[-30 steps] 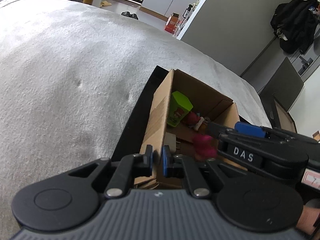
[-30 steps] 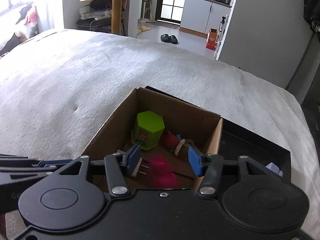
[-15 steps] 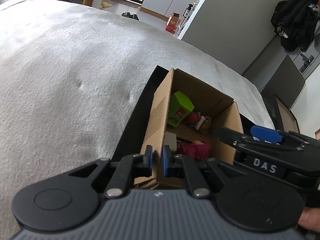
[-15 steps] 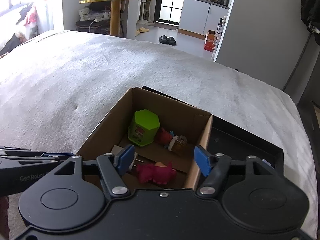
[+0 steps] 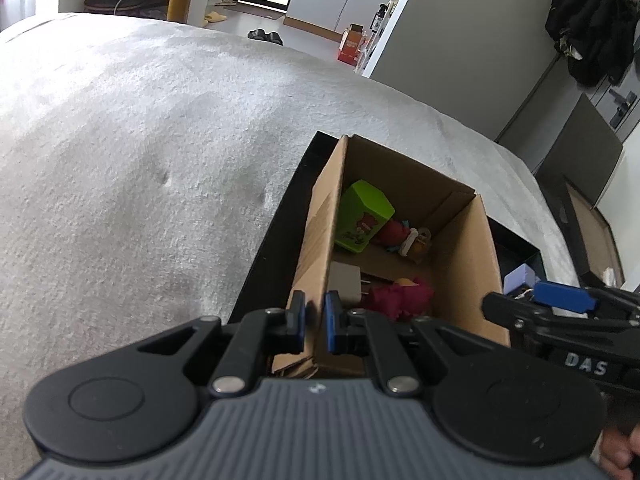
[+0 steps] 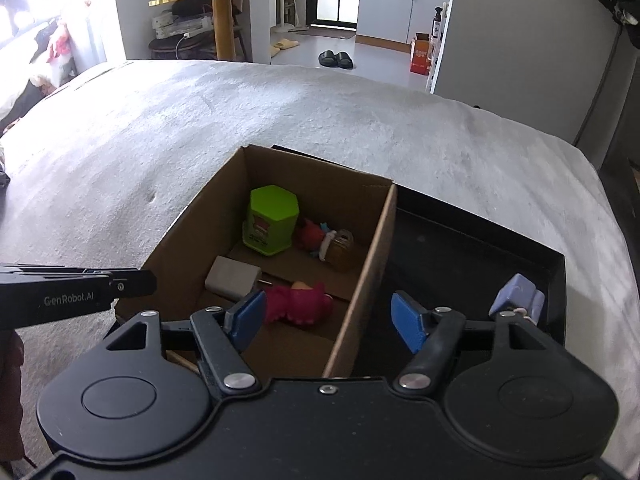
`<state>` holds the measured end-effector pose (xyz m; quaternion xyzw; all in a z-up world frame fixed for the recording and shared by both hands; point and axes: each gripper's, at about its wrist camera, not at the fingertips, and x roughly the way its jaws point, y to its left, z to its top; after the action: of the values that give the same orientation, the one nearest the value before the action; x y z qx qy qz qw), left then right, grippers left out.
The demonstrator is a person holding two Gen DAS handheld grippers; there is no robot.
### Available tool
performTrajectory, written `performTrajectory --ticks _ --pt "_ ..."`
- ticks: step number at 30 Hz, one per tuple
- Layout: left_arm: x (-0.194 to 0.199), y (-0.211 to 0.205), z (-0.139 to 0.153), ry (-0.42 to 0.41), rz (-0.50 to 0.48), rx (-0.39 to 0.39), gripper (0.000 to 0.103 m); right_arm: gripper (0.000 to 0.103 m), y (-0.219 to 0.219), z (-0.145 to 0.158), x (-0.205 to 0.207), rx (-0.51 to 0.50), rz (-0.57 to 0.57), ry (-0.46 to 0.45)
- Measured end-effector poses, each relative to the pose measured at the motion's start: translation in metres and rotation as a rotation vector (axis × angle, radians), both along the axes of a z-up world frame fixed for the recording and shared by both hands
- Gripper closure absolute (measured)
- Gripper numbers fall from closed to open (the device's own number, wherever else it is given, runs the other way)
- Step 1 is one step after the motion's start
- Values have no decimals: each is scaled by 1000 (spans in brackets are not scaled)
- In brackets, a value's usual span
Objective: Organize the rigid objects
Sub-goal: 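Open the right gripper to release the pink doll, lift away, then lower the right gripper onto the brown-haired doll and close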
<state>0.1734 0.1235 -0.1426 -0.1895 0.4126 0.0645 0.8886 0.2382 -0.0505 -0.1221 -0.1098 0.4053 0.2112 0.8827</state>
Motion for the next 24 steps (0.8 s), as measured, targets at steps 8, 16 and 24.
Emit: performTrajectory --ticks 8,16,24 --pt "7 -7 6 48 16 47 93 27 -37 -1 5 33 26 56" --pt "15 -22 16 111 0 133 82 19 -72 -9 7 134 18 46" --pt "24 -60 34 118 -31 244 44 16 -104 -22 19 147 -24 47"
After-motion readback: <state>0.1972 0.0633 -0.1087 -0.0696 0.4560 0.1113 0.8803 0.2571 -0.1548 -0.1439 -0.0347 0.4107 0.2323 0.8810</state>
